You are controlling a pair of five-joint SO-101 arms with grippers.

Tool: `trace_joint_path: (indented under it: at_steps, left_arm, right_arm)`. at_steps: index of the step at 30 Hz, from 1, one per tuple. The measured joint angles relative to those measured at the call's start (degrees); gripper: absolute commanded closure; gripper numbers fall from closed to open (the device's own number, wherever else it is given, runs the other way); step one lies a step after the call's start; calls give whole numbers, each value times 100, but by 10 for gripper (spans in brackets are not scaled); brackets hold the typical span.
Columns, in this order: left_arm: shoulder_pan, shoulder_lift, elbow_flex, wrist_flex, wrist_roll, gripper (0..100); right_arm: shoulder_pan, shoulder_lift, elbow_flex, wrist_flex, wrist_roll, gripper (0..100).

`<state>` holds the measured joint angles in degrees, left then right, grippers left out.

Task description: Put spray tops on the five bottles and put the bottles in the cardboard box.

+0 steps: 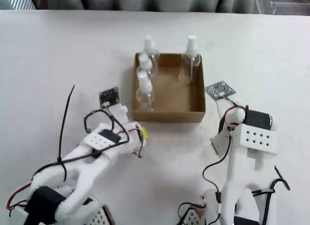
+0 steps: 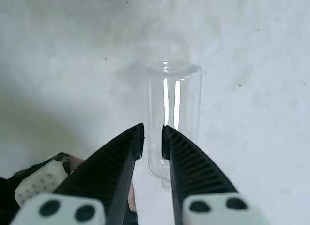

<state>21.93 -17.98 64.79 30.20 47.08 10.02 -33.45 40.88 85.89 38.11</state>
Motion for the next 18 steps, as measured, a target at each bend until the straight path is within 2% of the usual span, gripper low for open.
trace_joint_path:
  at_steps: [1,3,7,14,18]
  left_arm:
    - [9,0,0,0,0,987]
    - [18,0,0,0,-9,959]
    - [-62,0,0,0,-185,979]
    - [-1002,-9,-18,237,-747,974]
    - [-1319,-88,-26,536,-1046,965]
  right_arm:
    - [0,0,0,0,0,957]
    - [0,0,0,0,0,957]
    - [0,0,0,0,0,957]
    - [0,0,0,0,0,957]
    - [185,0,0,0,0,957]
